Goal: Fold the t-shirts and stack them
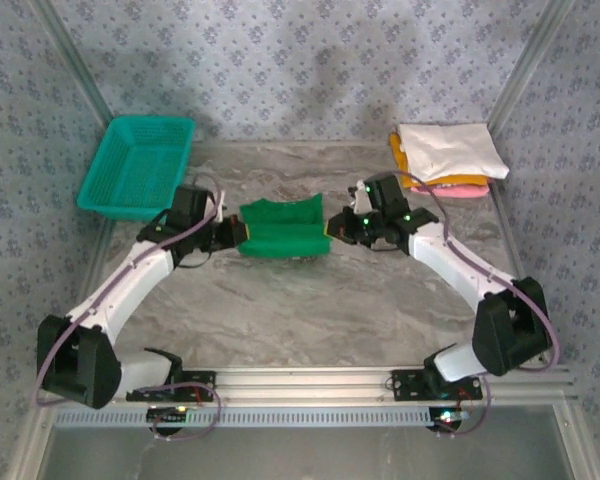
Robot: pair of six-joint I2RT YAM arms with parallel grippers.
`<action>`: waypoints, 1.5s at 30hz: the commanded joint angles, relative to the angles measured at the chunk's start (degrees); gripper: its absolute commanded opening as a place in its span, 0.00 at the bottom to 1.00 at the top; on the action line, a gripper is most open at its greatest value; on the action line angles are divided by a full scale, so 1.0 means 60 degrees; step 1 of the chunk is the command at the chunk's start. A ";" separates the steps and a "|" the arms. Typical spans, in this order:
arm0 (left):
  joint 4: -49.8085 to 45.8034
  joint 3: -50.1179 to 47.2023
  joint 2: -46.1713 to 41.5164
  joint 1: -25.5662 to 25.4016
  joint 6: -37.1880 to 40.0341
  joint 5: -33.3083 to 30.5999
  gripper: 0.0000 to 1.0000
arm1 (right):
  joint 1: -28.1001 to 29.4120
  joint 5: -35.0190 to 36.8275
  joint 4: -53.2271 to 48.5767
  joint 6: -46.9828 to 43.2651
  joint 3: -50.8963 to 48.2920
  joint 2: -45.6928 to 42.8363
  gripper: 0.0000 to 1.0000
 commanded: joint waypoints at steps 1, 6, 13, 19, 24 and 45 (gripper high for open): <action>-0.0038 0.0878 0.0560 0.0301 0.0692 0.0328 0.00 | -0.0269 -0.0288 -0.0580 -0.0493 0.1226 0.0795 0.00; 0.0239 0.1374 0.1815 0.0891 0.1039 0.0492 0.00 | -0.0694 -0.0289 -0.0392 -0.0542 0.2260 0.2176 0.00; -0.0030 0.2957 0.3653 0.1334 0.1775 0.0624 0.00 | -0.1034 -0.0160 -0.0289 -0.0540 0.3623 0.3707 0.00; -0.0223 0.4202 0.5184 0.1445 0.1857 0.0499 0.00 | -0.1333 -0.0128 -0.0223 -0.0498 0.4350 0.4746 0.00; -0.0625 0.5283 0.6348 0.1574 0.1733 -0.0527 0.47 | -0.1592 -0.0215 -0.0169 -0.0417 0.5574 0.6034 0.39; 0.2053 0.2840 0.5261 0.0186 0.1473 -0.0942 0.38 | 0.0241 0.0636 0.1853 -0.0199 0.3476 0.4864 0.00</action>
